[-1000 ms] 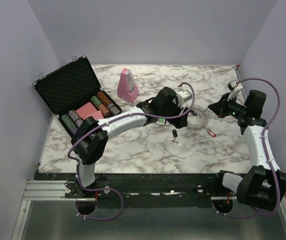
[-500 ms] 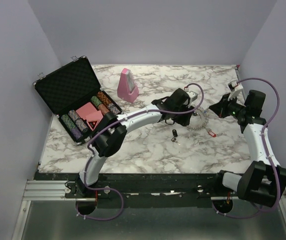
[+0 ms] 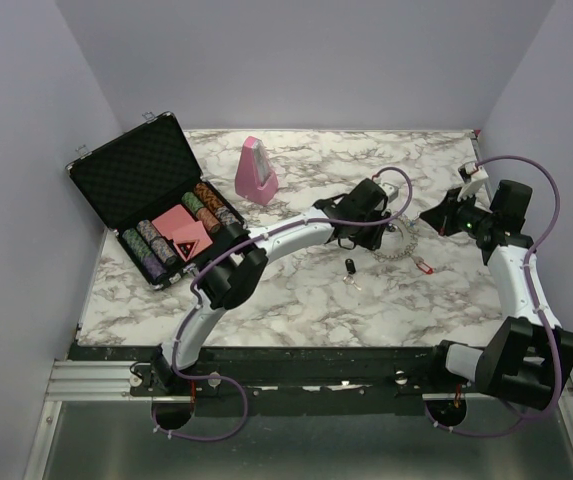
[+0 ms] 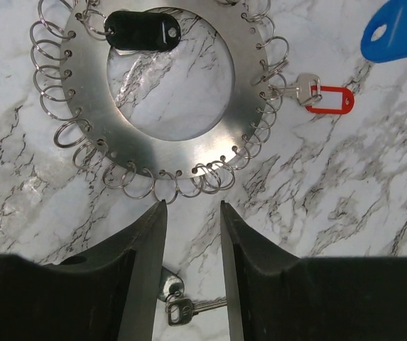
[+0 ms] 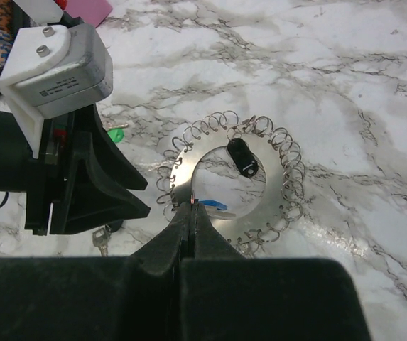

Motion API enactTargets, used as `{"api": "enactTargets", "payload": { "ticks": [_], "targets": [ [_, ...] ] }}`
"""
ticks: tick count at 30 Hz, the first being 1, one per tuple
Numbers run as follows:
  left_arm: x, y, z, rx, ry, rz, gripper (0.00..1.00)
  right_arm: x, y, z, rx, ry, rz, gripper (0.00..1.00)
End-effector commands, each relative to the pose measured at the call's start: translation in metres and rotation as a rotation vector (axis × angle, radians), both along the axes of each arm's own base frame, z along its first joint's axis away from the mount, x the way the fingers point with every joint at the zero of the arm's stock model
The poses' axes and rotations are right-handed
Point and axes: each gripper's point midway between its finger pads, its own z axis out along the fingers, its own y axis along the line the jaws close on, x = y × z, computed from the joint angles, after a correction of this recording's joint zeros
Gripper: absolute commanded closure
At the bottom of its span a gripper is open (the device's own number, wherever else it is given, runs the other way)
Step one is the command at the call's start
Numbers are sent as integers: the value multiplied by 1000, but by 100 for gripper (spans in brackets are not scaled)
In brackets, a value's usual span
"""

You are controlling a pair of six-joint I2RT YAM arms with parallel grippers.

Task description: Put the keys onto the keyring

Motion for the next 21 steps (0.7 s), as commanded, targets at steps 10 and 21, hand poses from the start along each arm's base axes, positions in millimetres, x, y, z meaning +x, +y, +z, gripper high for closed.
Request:
{"api": "enactTargets", "payload": {
  "ticks": [10, 21],
  "targets": [
    [10, -6, -21, 45, 6, 89, 60, 4, -6, 4, 9, 3, -21, 100],
    [9, -8, -19, 23, 54, 108, 61, 2, -5, 6, 15, -1, -16, 100]
  ]
}}
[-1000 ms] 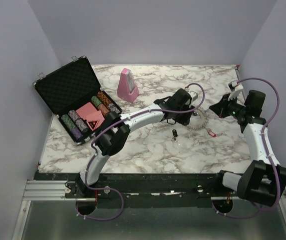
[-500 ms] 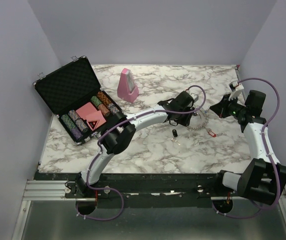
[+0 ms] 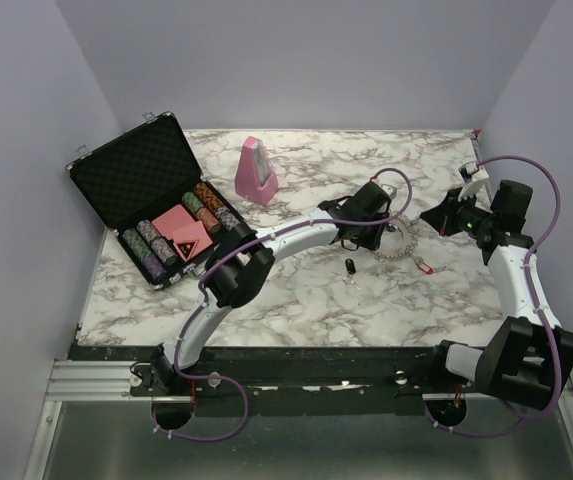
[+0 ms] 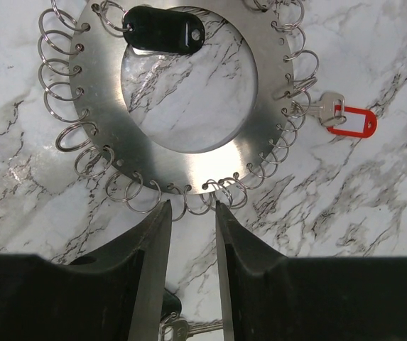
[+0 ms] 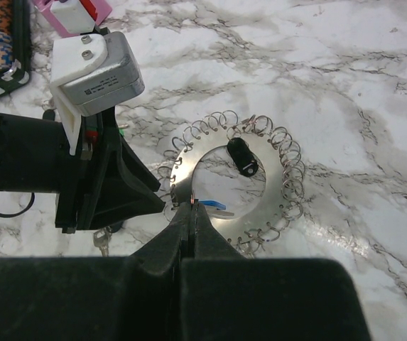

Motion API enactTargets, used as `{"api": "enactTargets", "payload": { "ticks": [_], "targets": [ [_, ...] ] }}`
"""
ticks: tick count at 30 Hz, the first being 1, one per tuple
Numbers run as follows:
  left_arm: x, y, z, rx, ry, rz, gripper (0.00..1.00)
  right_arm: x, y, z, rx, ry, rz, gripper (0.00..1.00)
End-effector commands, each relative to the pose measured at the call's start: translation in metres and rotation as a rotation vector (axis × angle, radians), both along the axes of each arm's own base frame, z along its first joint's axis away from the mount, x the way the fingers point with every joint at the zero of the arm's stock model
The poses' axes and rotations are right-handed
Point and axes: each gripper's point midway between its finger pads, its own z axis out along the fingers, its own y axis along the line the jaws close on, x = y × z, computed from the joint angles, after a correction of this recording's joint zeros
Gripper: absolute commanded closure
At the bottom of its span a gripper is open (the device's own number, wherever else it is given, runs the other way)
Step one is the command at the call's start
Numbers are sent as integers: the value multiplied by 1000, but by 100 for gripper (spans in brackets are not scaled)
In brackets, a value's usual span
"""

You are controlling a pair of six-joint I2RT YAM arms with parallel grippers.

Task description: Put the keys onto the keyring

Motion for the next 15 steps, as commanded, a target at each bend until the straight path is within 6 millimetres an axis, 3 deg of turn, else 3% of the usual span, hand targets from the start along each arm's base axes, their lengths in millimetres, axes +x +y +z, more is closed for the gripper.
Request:
{"api": "enactTargets", "payload": {
  "ticks": [1, 15],
  "targets": [
    [-2, -4, 1, -6, 25, 11, 61, 2, -3, 6, 8, -7, -7, 100],
    [-12, -4, -14, 4, 98, -5, 61, 1, -2, 8, 15, -10, -2, 100]
  ]
}}
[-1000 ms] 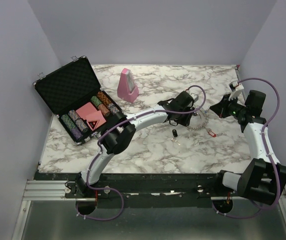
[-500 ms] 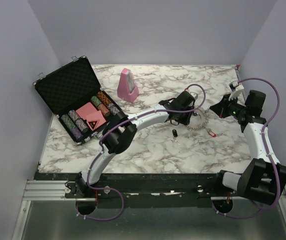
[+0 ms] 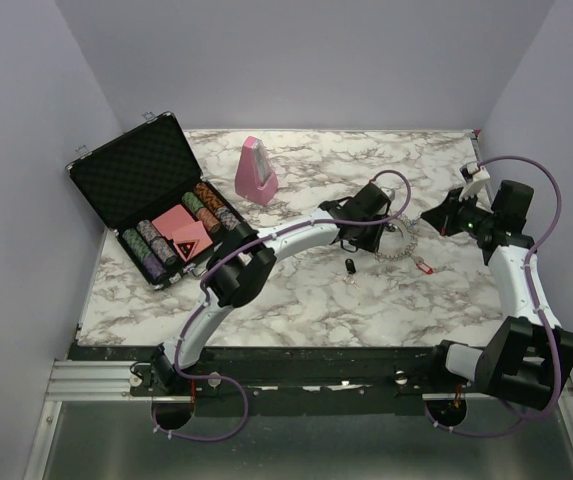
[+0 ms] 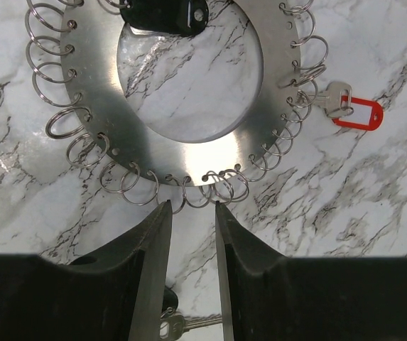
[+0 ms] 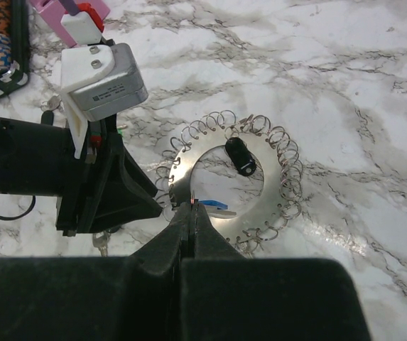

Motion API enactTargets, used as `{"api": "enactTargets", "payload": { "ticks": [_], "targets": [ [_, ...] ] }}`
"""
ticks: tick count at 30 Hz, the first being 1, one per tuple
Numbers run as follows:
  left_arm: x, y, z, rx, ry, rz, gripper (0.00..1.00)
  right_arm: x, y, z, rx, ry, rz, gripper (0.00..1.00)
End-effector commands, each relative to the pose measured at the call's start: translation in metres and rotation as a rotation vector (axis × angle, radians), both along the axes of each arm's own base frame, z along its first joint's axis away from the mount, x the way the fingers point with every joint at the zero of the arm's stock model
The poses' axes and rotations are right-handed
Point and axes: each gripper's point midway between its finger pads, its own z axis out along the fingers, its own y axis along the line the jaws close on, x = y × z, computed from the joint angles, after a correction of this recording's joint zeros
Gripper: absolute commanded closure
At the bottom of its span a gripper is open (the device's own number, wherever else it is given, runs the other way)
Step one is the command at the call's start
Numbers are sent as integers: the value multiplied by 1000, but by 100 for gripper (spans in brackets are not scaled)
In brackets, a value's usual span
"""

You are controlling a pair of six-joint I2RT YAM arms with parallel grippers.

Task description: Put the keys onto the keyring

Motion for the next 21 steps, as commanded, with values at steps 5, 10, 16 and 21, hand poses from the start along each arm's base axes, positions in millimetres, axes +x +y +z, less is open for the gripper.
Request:
{"api": "enactTargets", "payload": {
  "ticks": [5, 10, 16, 21],
  "targets": [
    [-6, -6, -12, -1, 75, -7, 61, 0, 1, 8, 21, -9, 10, 100],
    [-5, -4, -21, 12, 112, 20, 61, -1, 2, 8, 24, -8, 15, 100],
    [-2, 2, -24, 15, 120, 29, 64, -1, 3, 9, 27, -12, 20, 100],
    [-3, 2, -25, 21, 121, 22, 69, -1, 3, 9, 29, -13, 23, 100]
  ]
}}
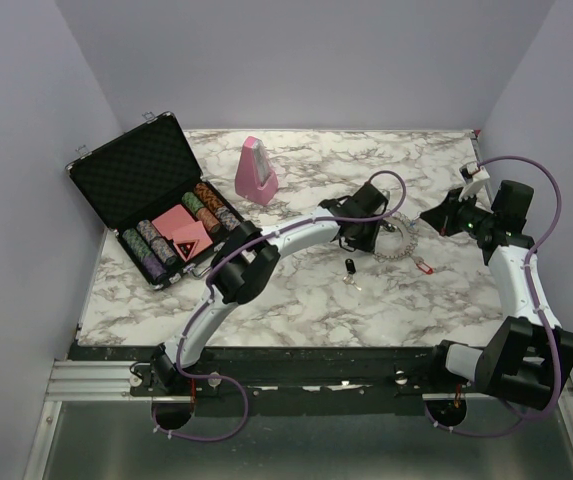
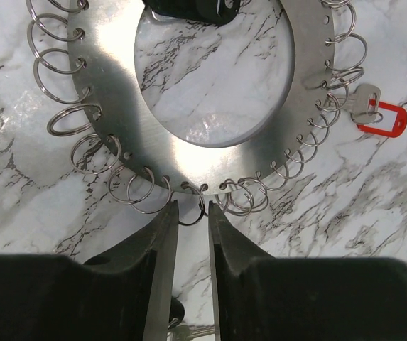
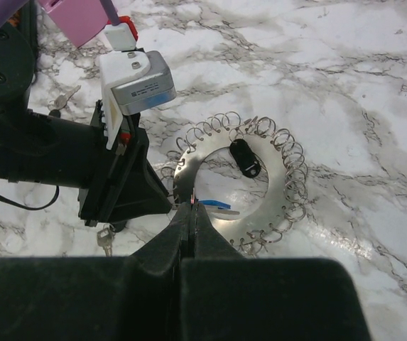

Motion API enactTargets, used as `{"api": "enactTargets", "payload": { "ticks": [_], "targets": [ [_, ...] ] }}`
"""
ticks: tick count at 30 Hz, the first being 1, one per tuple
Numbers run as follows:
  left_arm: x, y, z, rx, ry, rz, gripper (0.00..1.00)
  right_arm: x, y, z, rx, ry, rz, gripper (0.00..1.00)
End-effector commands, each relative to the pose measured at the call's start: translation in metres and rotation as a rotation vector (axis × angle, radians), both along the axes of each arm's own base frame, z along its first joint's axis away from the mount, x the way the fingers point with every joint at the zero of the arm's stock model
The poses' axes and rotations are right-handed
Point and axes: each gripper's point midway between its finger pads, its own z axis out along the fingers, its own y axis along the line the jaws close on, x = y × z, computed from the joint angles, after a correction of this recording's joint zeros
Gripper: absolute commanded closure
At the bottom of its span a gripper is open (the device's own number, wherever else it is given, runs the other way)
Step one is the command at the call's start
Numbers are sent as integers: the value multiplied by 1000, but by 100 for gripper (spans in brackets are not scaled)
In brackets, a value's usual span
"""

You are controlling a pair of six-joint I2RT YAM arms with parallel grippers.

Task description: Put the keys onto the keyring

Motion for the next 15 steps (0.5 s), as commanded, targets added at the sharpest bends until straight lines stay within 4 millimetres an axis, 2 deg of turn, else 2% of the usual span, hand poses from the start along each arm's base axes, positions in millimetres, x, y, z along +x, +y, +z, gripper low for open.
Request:
{"api": "enactTargets", "payload": {
  "ticks": [1, 3, 9, 12, 15],
  "targets": [
    [-4, 1, -3, 5, 23, -9, 70, 0, 1, 8, 20, -10, 11, 100],
    [-4, 1, -3, 5, 21, -11, 76, 0, 1, 8, 21, -11, 12, 100],
    [-4, 2, -4, 11, 18, -14, 86, -1, 2, 7, 27, -6, 18, 100],
    [-5, 3, -3, 16, 19, -20, 96, -1, 3, 8, 28, -9, 21, 100],
    [-7, 5, -2, 14, 15, -22, 100, -2, 3, 7, 29, -8, 24, 100]
  ]
}}
